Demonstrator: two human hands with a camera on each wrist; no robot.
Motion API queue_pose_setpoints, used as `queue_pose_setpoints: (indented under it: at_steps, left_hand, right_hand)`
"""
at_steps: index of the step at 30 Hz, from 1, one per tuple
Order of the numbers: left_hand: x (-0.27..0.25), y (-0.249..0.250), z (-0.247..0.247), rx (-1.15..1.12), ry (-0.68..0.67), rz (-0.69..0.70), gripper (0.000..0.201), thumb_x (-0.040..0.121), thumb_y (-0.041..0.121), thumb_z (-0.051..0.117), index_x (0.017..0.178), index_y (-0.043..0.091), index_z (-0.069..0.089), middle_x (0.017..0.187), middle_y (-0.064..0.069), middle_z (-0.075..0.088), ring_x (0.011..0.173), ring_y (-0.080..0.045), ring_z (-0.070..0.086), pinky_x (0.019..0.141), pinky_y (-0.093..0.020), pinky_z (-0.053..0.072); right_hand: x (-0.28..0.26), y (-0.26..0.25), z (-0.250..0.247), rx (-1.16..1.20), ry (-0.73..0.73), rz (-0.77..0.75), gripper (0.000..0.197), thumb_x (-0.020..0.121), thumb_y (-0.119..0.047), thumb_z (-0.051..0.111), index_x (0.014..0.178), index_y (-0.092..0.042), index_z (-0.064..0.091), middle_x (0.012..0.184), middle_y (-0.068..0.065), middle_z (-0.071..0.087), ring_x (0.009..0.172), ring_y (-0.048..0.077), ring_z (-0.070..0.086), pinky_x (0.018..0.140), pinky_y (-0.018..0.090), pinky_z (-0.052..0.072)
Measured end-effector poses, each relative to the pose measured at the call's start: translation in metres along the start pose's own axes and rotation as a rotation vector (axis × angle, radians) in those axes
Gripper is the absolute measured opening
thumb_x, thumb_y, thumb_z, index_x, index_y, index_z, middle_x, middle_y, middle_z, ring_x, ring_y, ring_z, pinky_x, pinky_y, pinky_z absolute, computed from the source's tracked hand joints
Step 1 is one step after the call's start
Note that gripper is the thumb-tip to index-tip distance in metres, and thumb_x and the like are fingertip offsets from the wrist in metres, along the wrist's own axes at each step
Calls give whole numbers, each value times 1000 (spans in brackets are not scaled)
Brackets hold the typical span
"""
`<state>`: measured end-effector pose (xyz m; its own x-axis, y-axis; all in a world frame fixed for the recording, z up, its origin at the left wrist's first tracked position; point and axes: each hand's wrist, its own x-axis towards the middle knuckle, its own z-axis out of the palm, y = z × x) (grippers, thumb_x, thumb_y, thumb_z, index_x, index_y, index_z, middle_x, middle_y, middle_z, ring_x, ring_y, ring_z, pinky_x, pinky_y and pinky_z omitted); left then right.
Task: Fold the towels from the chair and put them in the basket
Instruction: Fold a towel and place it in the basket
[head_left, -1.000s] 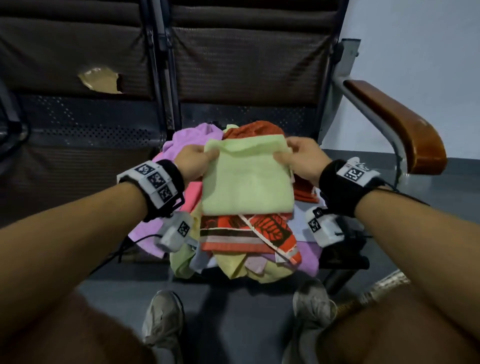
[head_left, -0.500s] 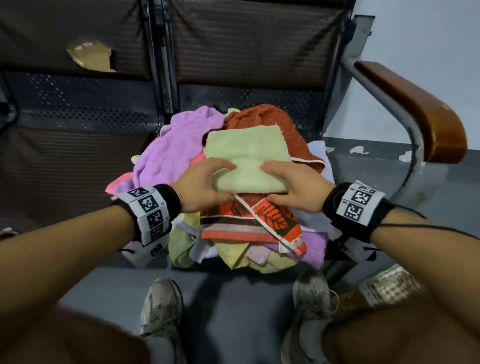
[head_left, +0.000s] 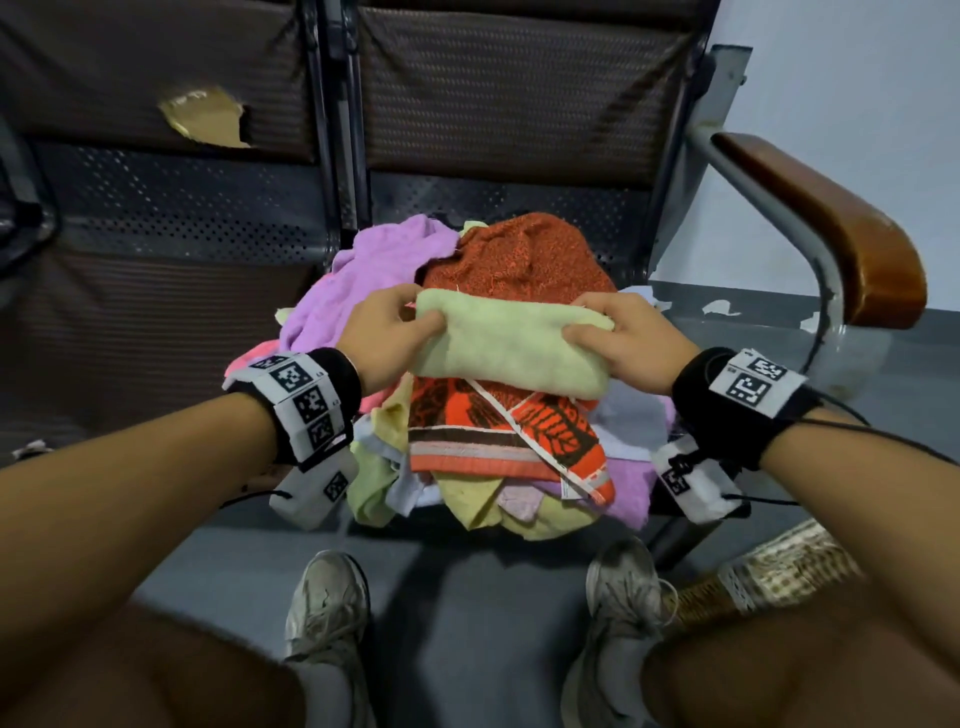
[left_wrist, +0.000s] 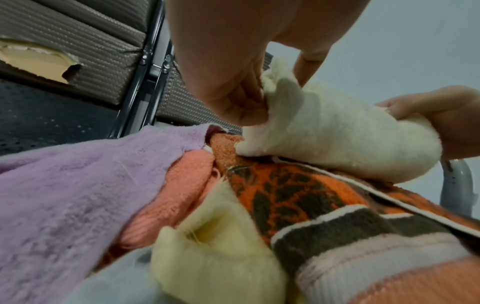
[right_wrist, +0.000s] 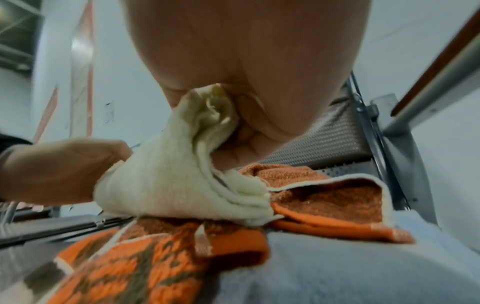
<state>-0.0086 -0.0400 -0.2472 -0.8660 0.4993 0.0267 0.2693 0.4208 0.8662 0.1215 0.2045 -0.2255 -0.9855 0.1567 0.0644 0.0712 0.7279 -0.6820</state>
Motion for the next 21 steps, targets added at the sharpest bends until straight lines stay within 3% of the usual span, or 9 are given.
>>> queue_pose_setpoints:
  at_steps: [4, 7, 9, 12, 13, 15, 17, 19, 21]
  left_hand:
    - [15, -7, 6, 122, 98, -135, 27, 85, 44, 67, 99, 21, 64, 101, -2, 70, 99, -23, 65, 92, -39, 52]
    - [19, -6, 12, 129, 41, -355, 54, 85, 65, 58, 101, 13, 60, 98, -8, 69, 87, -28, 67, 78, -38, 56]
    - [15, 1, 18, -32, -90, -517, 69, 83, 75, 51, 102, 9, 59, 83, -9, 68, 67, -24, 67, 61, -30, 54]
    - [15, 12, 22, -29, -85, -490, 73, 76, 78, 57, 87, 7, 65, 50, -1, 64, 40, -13, 59, 46, -21, 50]
    - [16, 16, 23, -31, -47, -444, 68, 74, 74, 63, 87, 7, 67, 52, 0, 66, 43, -14, 62, 48, -23, 53]
    - [19, 23, 23, -96, -1, -331, 58, 75, 62, 73, 94, 7, 70, 78, -7, 75, 71, -22, 73, 72, -37, 62]
    - [16, 37, 22, -214, 4, -222, 50, 76, 47, 79, 102, 5, 70, 101, -12, 74, 96, -28, 71, 91, -48, 56]
    - [9, 55, 22, -359, -17, -144, 52, 76, 31, 83, 111, -2, 64, 110, -19, 71, 103, -32, 69, 96, -53, 53]
    - [1, 71, 23, -444, -67, -63, 46, 75, 21, 84, 108, -3, 62, 106, -20, 70, 97, -31, 68, 95, -50, 52]
  right_hand:
    - [11, 12, 11, -62, 70, 128, 14, 97, -31, 60, 100, -20, 67, 99, -1, 67, 95, 18, 60, 89, 38, 48]
    - [18, 23, 16, -171, 90, 207, 25, 97, -36, 59, 107, -16, 69, 104, 0, 67, 95, 16, 57, 85, 30, 43]
    - [22, 26, 18, -193, 107, 230, 25, 97, -37, 59, 105, -16, 69, 102, -1, 66, 95, 17, 57, 82, 28, 41]
    - [27, 25, 21, -223, 114, 266, 26, 96, -37, 59, 106, -15, 69, 105, 2, 68, 101, 22, 61, 83, 29, 43]
    - [28, 24, 21, -251, 105, 281, 26, 96, -37, 59, 109, -16, 69, 110, 3, 68, 104, 23, 61, 86, 30, 45]
    - [28, 20, 17, -290, 87, 289, 26, 93, -32, 60, 116, -20, 66, 120, 2, 67, 113, 22, 60, 97, 35, 47]
    - [26, 8, 12, -183, 89, 209, 39, 89, -24, 59, 128, -22, 60, 131, 0, 62, 121, 18, 57, 107, 39, 44]
    - [22, -13, 7, 36, 76, 88, 59, 84, -26, 63, 141, -20, 50, 140, 0, 56, 129, 14, 52, 112, 37, 41]
    - [14, -34, 4, 217, 70, 44, 76, 76, -37, 73, 145, -24, 44, 139, -3, 57, 128, 11, 54, 109, 33, 43]
